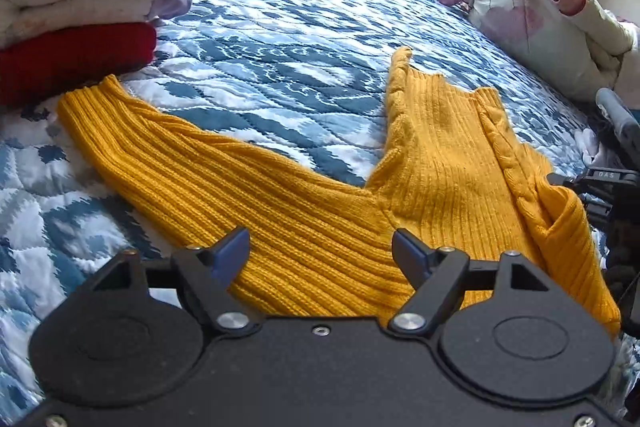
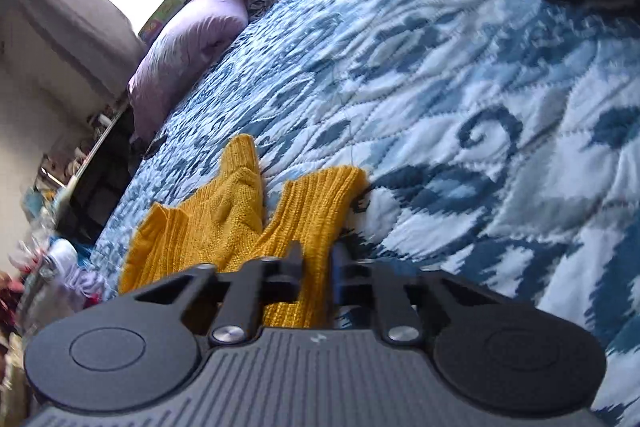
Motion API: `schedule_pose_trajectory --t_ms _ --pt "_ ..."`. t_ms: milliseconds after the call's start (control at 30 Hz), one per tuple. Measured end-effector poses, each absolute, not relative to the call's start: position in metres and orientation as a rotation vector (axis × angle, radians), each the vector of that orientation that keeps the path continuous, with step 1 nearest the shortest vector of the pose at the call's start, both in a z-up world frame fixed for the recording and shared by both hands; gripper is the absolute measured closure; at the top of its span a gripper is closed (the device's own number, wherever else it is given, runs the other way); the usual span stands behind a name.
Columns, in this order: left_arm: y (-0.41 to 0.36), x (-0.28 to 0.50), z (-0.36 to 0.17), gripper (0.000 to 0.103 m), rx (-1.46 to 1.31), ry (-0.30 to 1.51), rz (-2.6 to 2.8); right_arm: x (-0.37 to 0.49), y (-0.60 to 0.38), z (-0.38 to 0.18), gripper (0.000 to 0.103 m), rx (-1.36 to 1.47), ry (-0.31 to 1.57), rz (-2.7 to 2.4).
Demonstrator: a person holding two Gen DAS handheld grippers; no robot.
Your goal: Fold clothes
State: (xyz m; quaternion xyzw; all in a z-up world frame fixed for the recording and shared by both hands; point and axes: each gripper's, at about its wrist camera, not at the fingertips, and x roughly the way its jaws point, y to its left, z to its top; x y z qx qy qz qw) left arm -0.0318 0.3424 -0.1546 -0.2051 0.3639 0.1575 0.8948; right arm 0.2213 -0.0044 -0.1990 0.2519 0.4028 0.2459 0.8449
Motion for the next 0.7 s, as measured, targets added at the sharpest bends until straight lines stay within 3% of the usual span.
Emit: schedule_pose_trajectory --t_ms 467,700 --pt "0.34 -0.038 -0.143 0.025 -0.447 0.694 0.302 0.16 -0.12 -0.104 0.093 0.44 0.547 0.342" --pt "0.338 -0.038 -0.14 0.025 -0.446 0.683 0.295 0.128 -0.177 -0.109 0.096 0.407 0.512 0.203"
